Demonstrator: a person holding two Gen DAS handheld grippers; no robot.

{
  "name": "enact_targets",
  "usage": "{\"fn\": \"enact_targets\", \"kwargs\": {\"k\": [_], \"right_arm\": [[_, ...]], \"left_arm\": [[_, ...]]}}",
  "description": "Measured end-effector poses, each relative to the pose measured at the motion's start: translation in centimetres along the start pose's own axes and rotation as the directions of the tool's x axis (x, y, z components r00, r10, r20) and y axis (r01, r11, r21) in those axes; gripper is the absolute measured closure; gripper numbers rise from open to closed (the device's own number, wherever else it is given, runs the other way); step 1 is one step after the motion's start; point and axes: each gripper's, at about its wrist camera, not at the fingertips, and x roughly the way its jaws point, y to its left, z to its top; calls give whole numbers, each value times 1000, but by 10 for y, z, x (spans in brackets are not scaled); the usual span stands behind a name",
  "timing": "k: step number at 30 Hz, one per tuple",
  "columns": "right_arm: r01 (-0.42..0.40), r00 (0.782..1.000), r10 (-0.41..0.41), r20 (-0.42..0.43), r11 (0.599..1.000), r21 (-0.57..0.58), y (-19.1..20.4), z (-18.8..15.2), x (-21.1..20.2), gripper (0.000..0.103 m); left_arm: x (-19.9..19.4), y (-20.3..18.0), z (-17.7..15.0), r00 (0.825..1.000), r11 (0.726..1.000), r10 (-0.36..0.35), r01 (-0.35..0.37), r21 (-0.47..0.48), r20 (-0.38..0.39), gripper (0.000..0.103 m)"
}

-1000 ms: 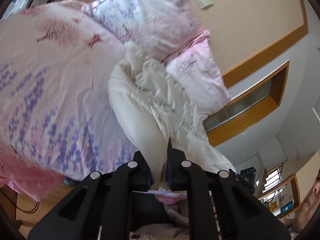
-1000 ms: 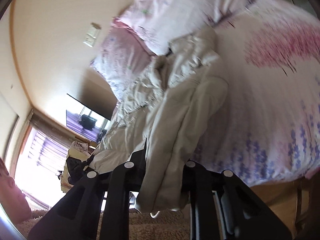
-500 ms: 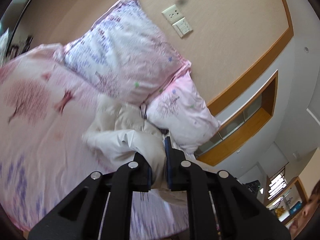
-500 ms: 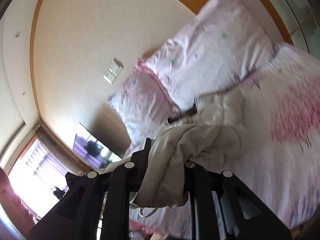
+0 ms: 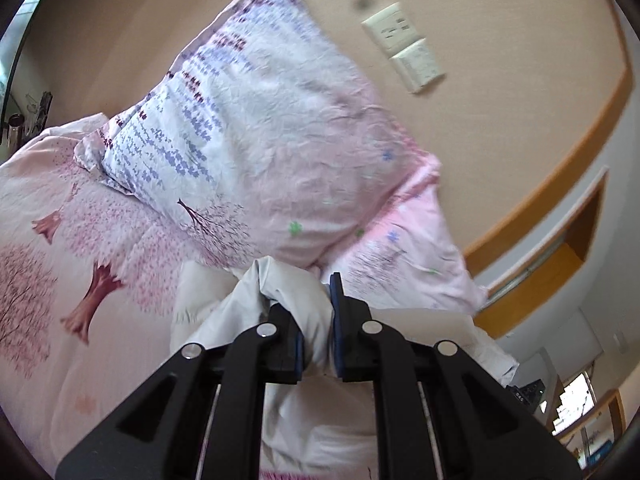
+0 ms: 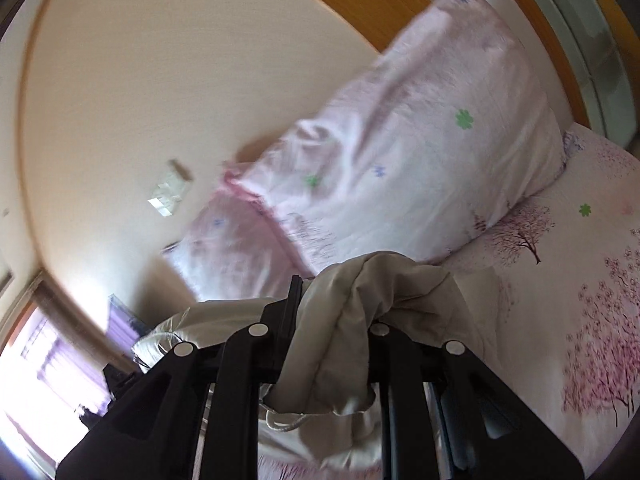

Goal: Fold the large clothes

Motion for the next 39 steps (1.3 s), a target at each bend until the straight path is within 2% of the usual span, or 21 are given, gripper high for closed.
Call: {"fn": "enact_targets", "kwargs": {"k": [3,7,9,11,14,16,18,19,21,24,26,27,28,30,32,33,36,39], "right_arm": [[109,993,-108,-39,994,30,-12,12,43,86],[268,960,-257,-114,959,89,-34,21,97,86],[318,943,-297,-153,937,144,-47,23,115,86],[383,918,-350,-188,906,183,-57,22,132,86],[490,863,-441,-247,849,197,-67,17,151,86],[534,838,-477,-267,817,218,-72,13,160,86],[562,822,-495,-281,784,263,-80,10,164,83],[565,821,-493,-287,774,286,-84,10,165,81],[553,831,-468,-301,756,351,-95,8,166,70],[473,879,-371,-299,756,453,-111,10,160,53],[364,930,-266,-253,763,535,-120,15,148,33],[300,953,-219,-208,767,567,-124,18,139,27],[257,966,-187,-178,776,577,-126,21,132,26],[215,977,-173,-128,805,553,-126,28,117,26],[240,970,-234,-71,850,469,-117,37,96,26],[257,964,-260,-52,870,421,-111,40,89,27],[336,941,-324,-98,930,149,-76,39,90,54],[299,929,-304,-211,953,-55,-41,21,113,70]], "left_arm": [[44,16,5,997,996,72,-74,-45,-30,92],[100,37,17,977,978,187,-195,-76,-100,92],[120,45,19,964,968,229,-240,-78,-131,92],[139,52,21,949,956,268,-283,-75,-166,92],[160,55,23,930,945,304,-321,-56,-206,92],[171,57,23,917,938,326,-345,-44,-229,91],[183,61,22,901,929,348,-369,-38,-260,91],[186,63,21,897,927,351,-374,-38,-269,90],[193,67,19,889,922,358,-385,-42,-284,88],[196,68,17,888,924,353,-380,-38,-296,86],[196,66,17,892,931,337,-363,-34,-299,82],[195,65,18,897,936,325,-351,-36,-299,76],[193,65,19,907,944,297,-325,-49,-298,68],[189,62,20,922,955,257,-288,-71,-291,58],[176,59,23,940,966,216,-245,-85,-263,46],[170,58,25,947,969,207,-233,-81,-246,36],[141,34,28,966,974,225,-223,33,-125,34],[128,4,18,970,963,228,-213,163,-85,34]]}}
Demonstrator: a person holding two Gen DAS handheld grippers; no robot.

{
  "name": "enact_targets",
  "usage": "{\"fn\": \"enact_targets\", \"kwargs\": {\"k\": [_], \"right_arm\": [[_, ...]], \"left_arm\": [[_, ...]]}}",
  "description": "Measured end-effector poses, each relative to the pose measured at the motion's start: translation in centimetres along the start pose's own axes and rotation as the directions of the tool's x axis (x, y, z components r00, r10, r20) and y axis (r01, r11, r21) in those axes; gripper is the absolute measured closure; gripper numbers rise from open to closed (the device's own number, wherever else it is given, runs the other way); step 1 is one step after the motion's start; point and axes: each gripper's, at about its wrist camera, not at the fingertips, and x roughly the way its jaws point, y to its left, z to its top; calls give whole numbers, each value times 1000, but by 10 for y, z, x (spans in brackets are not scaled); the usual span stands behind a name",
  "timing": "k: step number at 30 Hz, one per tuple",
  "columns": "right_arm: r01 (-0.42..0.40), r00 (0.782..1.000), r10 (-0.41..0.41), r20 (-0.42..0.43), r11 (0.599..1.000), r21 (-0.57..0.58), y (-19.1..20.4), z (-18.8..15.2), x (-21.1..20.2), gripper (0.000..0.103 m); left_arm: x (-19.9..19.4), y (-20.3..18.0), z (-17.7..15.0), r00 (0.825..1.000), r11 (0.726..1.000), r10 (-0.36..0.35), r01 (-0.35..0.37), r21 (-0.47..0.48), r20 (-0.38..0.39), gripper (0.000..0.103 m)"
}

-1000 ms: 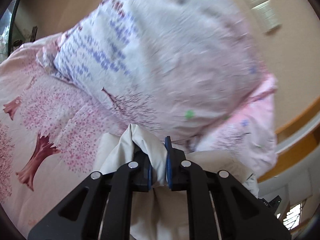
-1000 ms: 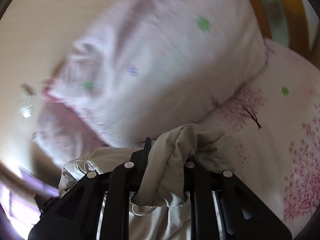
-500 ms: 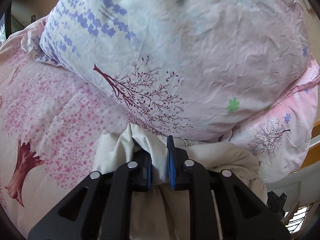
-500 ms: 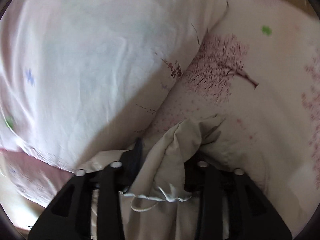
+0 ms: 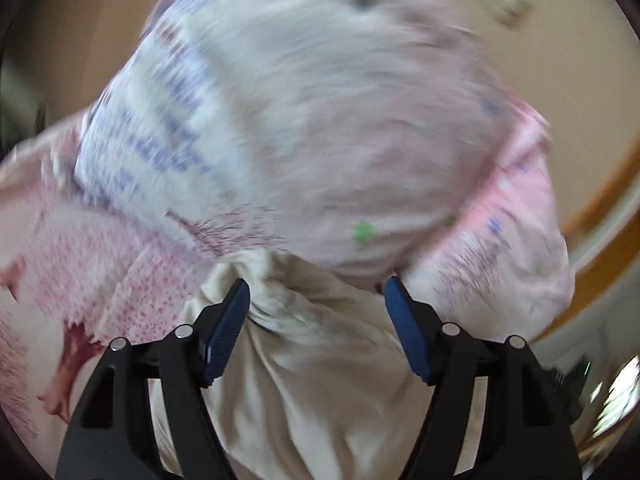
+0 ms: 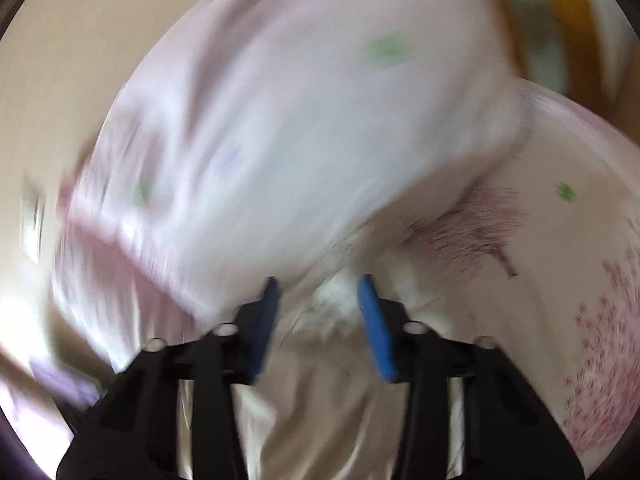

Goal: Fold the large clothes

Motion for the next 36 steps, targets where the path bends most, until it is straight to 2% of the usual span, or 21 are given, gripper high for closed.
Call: {"fn": "enact_targets", "kwargs": {"k": [2,4,7,10,12,15,18,22,24,25,27,28,30,33,36], "right_arm": [[-10,998,0,-65,988,-156,33,-13,13,73],[-2,995,-28,-96,953,-304,65,-29,24,73],[29,989,-83,-121,920,-391,90,-43,40,73],[112,969,-182,-166,926,-360,92,-41,65,73],[164,951,-240,-196,926,-339,82,-37,84,72],[176,926,-256,-279,943,-283,67,-31,109,72],[186,905,-256,-339,956,-226,59,-21,125,71],[174,892,-225,-392,972,-160,51,-10,140,71],[138,898,-196,-394,976,-170,51,-8,135,71],[107,912,-164,-376,980,-169,49,-7,123,71],[58,949,-108,-296,984,-171,44,-1,89,70],[37,972,-77,-224,983,-178,38,2,63,70],[59,989,-81,-126,983,-173,23,8,29,70],[114,987,-129,-101,983,-146,-6,16,17,70],[159,974,-171,-146,983,-89,-26,23,29,71]], "left_arm": [[-6,-27,-18,1000,991,-3,4,133,-8,34],[-3,-49,-36,999,975,-4,13,220,-41,34],[7,-69,-54,994,955,12,20,295,-108,34],[29,-74,-58,986,937,107,-58,344,-125,35],[44,-69,-54,979,942,140,-86,324,-149,37],[62,-53,-45,970,954,166,-113,278,-176,39],[75,-48,-41,964,955,189,-135,265,-188,39],[87,-47,-38,956,954,217,-165,250,-197,39],[82,-44,-36,960,967,187,-143,210,-207,39],[76,-41,-36,964,975,159,-120,187,-211,40],[52,-32,-34,976,988,86,-58,146,-198,40],[43,-29,-34,980,988,77,-50,147,-185,40],[21,-21,-32,986,982,103,-80,169,-129,37],[6,-7,-29,983,969,167,-149,197,-81,36],[10,10,-26,970,965,216,-195,178,-111,36]]}}
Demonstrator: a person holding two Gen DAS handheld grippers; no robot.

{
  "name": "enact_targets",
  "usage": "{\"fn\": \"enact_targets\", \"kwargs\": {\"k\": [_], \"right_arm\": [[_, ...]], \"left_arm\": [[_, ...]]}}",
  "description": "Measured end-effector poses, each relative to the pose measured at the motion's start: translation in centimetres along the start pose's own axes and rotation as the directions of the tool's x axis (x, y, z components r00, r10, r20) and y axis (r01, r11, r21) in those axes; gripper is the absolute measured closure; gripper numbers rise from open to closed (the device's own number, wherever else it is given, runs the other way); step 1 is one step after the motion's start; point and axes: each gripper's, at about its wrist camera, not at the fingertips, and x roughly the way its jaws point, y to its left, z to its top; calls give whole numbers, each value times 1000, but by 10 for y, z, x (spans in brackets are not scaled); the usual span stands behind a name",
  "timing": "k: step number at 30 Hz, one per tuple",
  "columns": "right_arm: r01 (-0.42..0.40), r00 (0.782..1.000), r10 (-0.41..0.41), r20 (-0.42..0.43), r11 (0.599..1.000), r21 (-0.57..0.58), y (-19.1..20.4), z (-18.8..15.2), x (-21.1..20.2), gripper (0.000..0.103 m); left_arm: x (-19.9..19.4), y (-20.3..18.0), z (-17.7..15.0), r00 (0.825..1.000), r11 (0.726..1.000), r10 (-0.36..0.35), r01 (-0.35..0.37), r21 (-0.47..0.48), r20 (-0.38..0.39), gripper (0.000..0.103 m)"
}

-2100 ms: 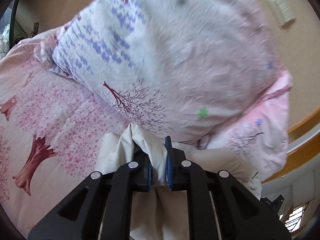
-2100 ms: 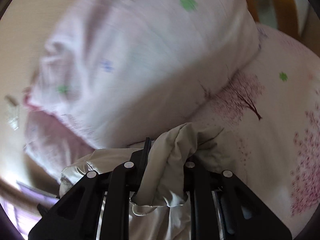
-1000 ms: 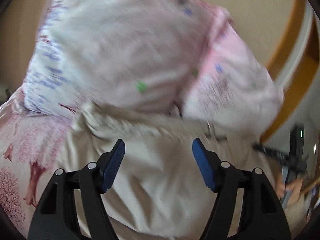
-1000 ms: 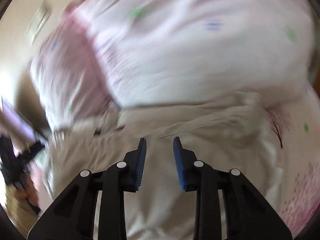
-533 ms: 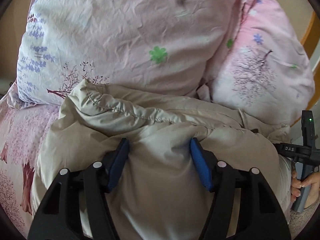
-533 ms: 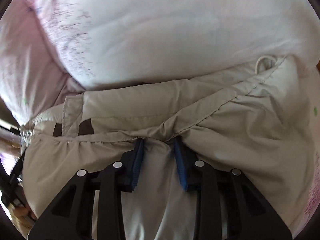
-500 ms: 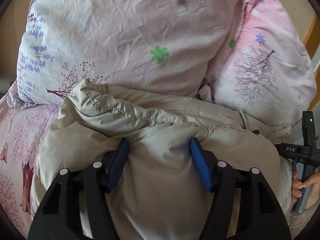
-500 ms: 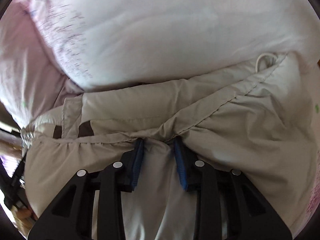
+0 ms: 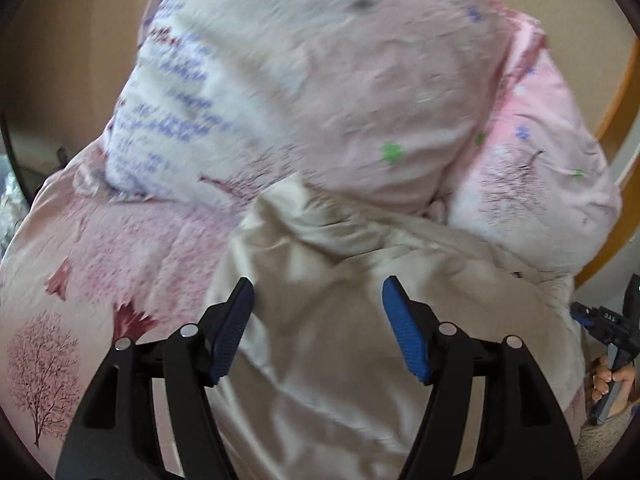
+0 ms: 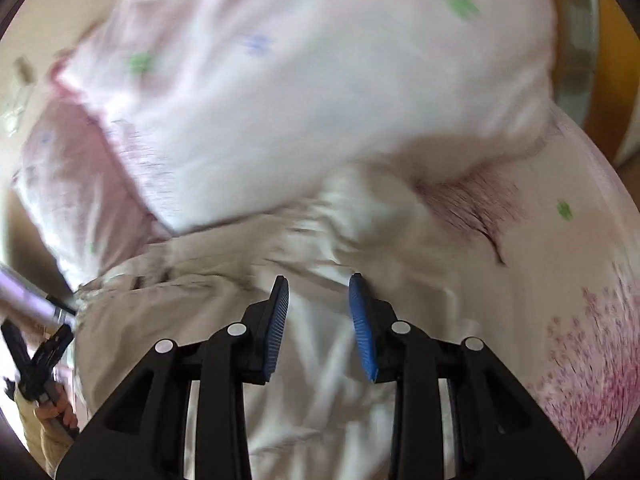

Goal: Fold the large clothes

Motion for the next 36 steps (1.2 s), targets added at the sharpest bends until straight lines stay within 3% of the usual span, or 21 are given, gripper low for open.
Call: {"fn": "enact_targets", "kwargs": {"k": [3,8,11,16,19,22,27,30,36], "right_arm": [[63,996,-60,-60,996,64,-23,-5,22,73],[120,989,-113,-91,989,85,-26,-6,48,74],[99,993,-94,-68,992,73,-24,-7,41,74],[-28,994,26,107,1000,15,-29,-40,-26,73],[-54,986,55,157,998,-11,-29,-64,-49,73],[-45,987,46,155,999,-9,-32,-80,-50,73],[-12,999,10,46,998,65,-41,-88,-10,74],[-20,999,17,40,995,93,-44,-88,4,74],[-61,996,50,79,989,137,-49,-91,1,69]], "left_arm": [[24,7,1,998,999,36,-38,-33,-50,39],[48,24,-1,993,992,27,-41,-116,-117,41],[42,24,-4,995,992,20,-32,-118,-101,41],[0,37,-23,997,989,-74,71,-133,-21,42],[-26,40,-42,994,987,-106,107,-117,17,39],[-38,41,-58,996,991,-88,90,-96,29,38],[-18,50,-70,999,991,-42,38,-131,-26,37],[-2,60,-78,995,978,-80,67,-196,-59,34],[-7,68,-84,991,956,-128,116,-270,-29,37]]}}
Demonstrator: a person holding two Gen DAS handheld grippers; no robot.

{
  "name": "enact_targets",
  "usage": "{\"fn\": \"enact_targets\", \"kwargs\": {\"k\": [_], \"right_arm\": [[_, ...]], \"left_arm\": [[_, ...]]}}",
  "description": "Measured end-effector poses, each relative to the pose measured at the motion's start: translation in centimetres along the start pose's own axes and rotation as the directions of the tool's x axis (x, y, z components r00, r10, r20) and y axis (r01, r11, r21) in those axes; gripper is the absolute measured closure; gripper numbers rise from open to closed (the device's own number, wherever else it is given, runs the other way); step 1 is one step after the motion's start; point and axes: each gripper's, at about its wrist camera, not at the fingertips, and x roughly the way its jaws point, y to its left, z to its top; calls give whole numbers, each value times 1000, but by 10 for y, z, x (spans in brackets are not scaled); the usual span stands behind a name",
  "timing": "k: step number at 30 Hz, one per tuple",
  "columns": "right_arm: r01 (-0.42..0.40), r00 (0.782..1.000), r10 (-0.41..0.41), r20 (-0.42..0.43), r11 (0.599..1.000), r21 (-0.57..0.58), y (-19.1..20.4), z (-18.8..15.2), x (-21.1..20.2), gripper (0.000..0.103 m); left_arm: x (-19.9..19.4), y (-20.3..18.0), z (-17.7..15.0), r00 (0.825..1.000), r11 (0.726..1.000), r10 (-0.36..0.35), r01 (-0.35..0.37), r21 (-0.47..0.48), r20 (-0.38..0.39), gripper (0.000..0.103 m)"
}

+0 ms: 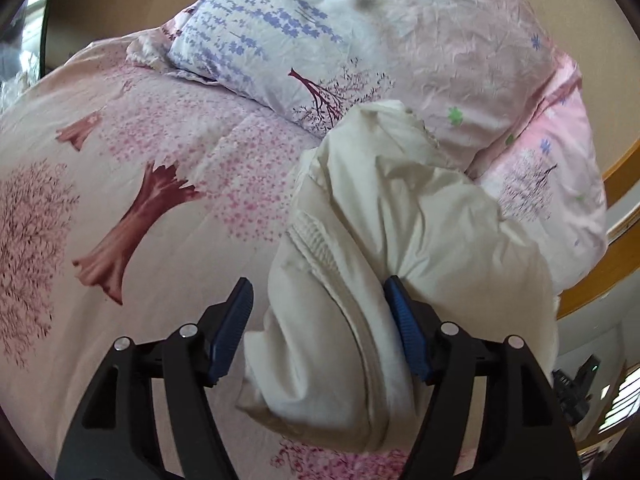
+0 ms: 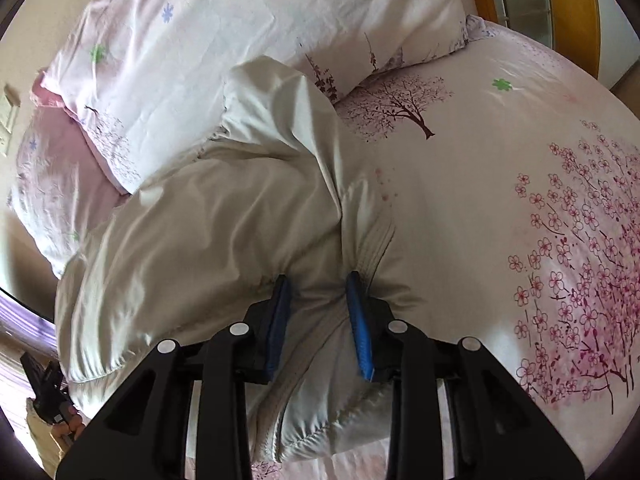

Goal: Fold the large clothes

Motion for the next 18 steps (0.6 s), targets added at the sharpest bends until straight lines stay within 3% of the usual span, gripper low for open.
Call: {"fn": "enact_targets", "kwargs": {"k": [1,3,6,9,11,15,18], "right_arm": [[-26,999,26,21,999,24,-3,-2,-8,65],[-55,996,51,77,997,55,-5,-7,-29,36],[-41,986,32,161,998,56,-2,-16,-58,22],[-35,978,17,206,996,87,-3,-33,-77,3],[-56,979,36,202,994,92,-2,-42,-78,2],[7,983,-27,181,994,106,3,-60,-82,1],[0,980,-22,195,994,113,3,-66,-83,1]], "left_arm": [[-4,2,-1,1000,1000,-17,18,-18,4,37],[-19,7,-5,997,997,-61,63,-44,35,35],[-42,10,-14,990,992,-107,113,-60,95,25],[-54,11,-24,983,985,-152,160,-66,105,18],[-57,11,-34,981,982,-170,176,-67,92,16],[-54,6,-45,985,985,-161,164,-57,61,13],[-50,-1,-49,989,990,-136,137,-23,53,6]]}}
